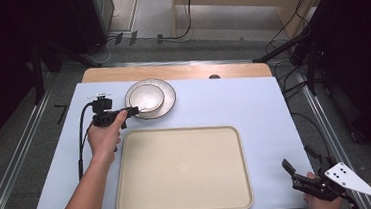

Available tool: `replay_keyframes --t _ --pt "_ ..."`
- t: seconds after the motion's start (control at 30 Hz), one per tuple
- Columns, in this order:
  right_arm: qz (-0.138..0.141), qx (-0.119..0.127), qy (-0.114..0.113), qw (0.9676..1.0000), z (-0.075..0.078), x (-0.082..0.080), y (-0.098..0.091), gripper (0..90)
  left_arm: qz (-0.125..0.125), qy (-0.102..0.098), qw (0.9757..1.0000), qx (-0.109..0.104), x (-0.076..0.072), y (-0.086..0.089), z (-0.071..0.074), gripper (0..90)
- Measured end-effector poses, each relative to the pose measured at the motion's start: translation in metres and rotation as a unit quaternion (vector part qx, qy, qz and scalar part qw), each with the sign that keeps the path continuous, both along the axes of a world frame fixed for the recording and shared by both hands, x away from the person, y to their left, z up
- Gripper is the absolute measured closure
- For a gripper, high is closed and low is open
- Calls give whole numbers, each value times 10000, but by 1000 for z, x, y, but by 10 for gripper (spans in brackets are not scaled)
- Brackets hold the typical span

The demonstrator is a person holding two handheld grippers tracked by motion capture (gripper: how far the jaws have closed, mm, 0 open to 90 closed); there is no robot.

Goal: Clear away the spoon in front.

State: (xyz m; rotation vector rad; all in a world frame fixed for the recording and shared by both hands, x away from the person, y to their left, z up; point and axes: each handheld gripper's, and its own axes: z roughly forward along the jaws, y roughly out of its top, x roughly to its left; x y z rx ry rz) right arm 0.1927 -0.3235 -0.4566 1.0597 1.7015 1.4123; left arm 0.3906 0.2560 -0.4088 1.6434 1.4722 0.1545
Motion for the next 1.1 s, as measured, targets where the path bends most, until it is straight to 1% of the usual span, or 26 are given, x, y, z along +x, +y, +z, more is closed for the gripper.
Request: replay_keyframes --t 0.07,0.1,0.13,0.17,0.2,0.23,0.33,0.43,0.5,0.53,0.57,0.6,0.67,0.7,0.77,0.9,0.97,1.1 --pt "6 5 7 10000 0 0 0 133 -27 51 10000 -53 0 -2 -1 671" --pt "6 5 7 10000 0 0 0 133 -74 81 9999 -67 1 -3 -1 671" --pt "7 3 5 10000 0 0 0 133 -98 103 9999 -76 1 -4 -2 719" --pt "7 3 5 10000 0 0 0 133 -86 117 9998 -119 1 -5 -3 719" --pt "6 7 3 10000 0 0 0 133 -105 123 9998 -125 1 -5 -3 762" --pt "3 11 9 10000 0 0 1 133 -76 111 9998 -120 1 -6 -2 774" --pt "3 17 10 10000 0 0 1 133 -73 113 9998 -139 1 -6 -2 782" --pt "9 14 9 10000 0 0 1 133 -162 112 9998 -100 1 -7 -2 794" --pt "9 18 5 10000 0 0 1 133 -195 88 9998 -48 0 -9 -2 823" --pt "9 18 5 10000 0 0 1 133 -222 62 9997 -22 0 -10 -2 823" --pt "10 21 -1 10000 0 0 1 133 -239 23 9997 -40 -1 -11 -2 858" --pt "6 19 -9 10000 1 0 1 133 -227 -9 9997 -39 -1 -11 -1 860" --pt "3 42 -4 10000 1 -1 1 133 -242 36 9997 -48 -1 -12 -1 861" --pt "23 27 -8 10000 1 -1 2 133 -252 31 9997 -18 -1 -12 -1 862" --pt "35 10 -25 10000 1 -1 2 133 -226 -18 9997 4 -2 -11 0 862" --pt "5 26 1 10000 0 0 1 133 -185 -204 9996 -21 -4 -9 5 863" --pt "-11 39 2 10000 0 0 1 133 -172 -227 9996 -32 -5 -9 6 864" --pt "13 18 8 10000 0 0 1 133 -159 -358 9992 -13 -9 -6 11 864"
